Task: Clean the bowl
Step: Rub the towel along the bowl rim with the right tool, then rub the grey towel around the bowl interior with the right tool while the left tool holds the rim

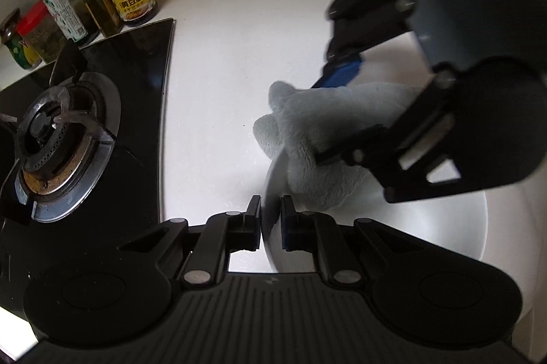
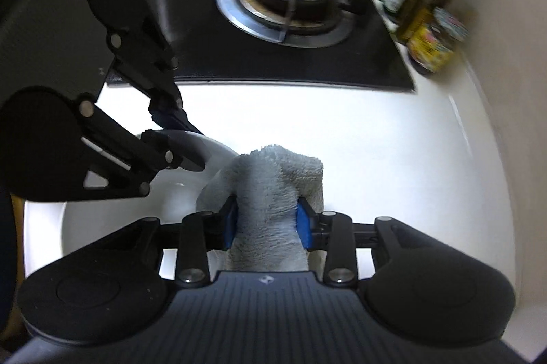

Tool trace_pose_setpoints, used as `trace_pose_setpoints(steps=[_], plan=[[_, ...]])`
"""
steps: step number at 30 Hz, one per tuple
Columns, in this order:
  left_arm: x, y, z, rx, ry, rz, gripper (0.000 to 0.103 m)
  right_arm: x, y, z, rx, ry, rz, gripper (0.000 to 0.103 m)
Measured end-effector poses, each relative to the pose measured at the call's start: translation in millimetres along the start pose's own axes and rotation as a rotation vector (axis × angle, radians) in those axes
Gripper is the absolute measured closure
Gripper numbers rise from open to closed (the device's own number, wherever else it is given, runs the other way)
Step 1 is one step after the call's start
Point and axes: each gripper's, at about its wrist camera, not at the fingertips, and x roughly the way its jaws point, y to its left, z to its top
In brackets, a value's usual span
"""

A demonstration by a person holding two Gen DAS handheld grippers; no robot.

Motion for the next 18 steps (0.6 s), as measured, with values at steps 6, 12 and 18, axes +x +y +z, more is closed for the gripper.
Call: trace_pose_setpoints(steps=[6,12,18], plan=[[3,2,3,-0.079,-0.029,0.037,0.079,1,-9,-11,0.147,-0.011,0.019,0.079],[7,-9,9,-0.112,-0.067,0.129,0.07,-13,-7,-44,0.451,0.009,-0.059,0.084],[9,-6,14,-0.169,-0.064,0.113,0.064,-47,36,-92,0.893,-0.034,-0.08,0.083]])
